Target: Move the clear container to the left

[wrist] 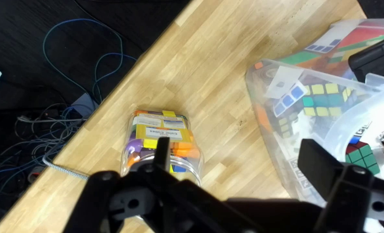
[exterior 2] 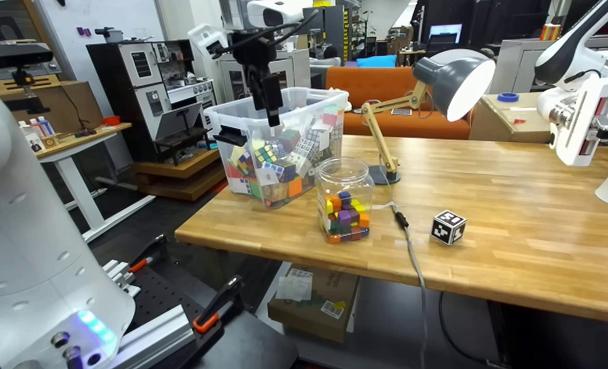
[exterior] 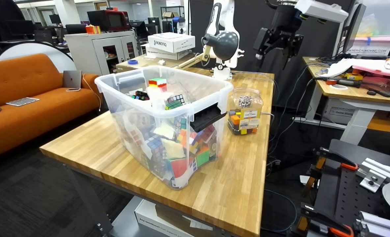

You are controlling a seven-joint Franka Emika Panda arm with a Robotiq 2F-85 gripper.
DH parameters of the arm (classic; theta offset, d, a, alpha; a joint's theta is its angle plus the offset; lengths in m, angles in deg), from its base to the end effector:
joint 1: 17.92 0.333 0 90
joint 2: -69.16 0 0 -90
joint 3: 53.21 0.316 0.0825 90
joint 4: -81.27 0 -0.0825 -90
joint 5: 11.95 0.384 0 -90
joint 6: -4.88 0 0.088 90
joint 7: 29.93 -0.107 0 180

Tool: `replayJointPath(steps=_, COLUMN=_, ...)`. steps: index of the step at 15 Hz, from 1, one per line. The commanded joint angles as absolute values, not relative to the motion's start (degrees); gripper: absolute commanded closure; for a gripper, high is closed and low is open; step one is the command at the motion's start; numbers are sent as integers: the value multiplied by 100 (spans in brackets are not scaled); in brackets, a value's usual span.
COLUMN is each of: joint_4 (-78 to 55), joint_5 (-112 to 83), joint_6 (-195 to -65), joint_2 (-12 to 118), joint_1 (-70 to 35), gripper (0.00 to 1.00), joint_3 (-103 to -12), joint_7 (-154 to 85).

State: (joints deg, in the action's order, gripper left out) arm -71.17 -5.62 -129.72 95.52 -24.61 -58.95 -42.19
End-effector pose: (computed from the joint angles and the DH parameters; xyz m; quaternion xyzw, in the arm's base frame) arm 0.3869 -0.0825 0.3998 -0.9649 0.2442 -0.0721 0.0644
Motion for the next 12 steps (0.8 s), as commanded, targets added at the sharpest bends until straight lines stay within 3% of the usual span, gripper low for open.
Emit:
replayJointPath(steps=1, joint_4=-6718, joint_5=-286, joint_6=-13546, joint_2=8922, joint_1=-2490, gripper=0, joint_3=-6095, joint_7=-3944)
replayJointPath(steps=4, joint_4=-6448, joint_5=-366, joint_6=-13979, joint_2=8374, joint_1=-2599, gripper=0, joint_3=-6267, joint_7=-3900)
replayJointPath(steps=12, joint_4=-6641, joint_5=-420, joint_6=-13857, joint_2=8669, joint_1=-2592, gripper=0, joint_3=-6170, joint_7=-4005)
